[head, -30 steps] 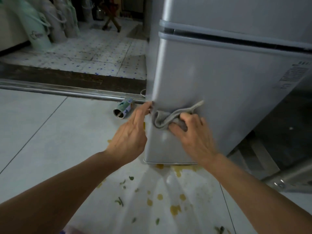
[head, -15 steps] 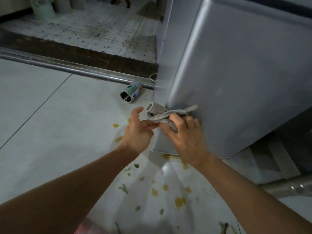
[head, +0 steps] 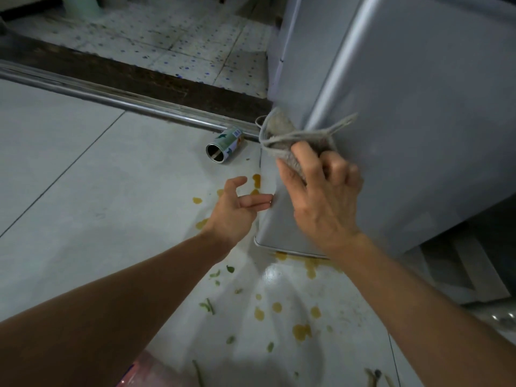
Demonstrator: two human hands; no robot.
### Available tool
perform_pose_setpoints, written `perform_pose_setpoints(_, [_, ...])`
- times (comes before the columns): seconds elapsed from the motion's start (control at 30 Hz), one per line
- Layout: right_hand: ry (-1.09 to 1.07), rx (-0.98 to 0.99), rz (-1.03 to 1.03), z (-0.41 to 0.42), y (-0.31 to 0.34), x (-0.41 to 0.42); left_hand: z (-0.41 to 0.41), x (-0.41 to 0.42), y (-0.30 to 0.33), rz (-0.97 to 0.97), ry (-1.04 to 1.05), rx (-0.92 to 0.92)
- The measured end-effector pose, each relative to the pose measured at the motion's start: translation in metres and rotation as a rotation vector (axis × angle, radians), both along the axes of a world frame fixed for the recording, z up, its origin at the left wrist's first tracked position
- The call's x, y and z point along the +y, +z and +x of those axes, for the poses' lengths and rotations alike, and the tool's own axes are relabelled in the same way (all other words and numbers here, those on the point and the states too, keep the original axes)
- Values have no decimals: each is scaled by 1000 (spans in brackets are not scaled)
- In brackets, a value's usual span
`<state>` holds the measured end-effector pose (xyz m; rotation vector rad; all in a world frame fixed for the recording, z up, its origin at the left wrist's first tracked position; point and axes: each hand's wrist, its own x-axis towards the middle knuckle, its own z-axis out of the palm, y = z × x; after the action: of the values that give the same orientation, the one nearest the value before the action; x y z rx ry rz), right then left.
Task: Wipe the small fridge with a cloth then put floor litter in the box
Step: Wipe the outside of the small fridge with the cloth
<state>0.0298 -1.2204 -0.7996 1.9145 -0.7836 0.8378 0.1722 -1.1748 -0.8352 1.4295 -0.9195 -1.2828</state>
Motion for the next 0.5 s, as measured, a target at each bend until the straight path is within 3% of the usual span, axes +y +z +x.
perform_pose_setpoints(0.17, [5, 202, 118, -15, -67, 9, 3, -2, -4, 39, 0, 9])
perform_pose_setpoints(0.3, [-26, 330, 234, -18, -76, 15, 3, 5, -4, 60, -60, -68])
perform_pose_setpoints(0.4, [-10, 310, 212, -23, -51, 17, 2, 7, -1, 29, -76, -44])
perform_pose_setpoints(0.5, [39, 139, 90, -31, -12, 13, -3, 5, 4, -4, -77, -25])
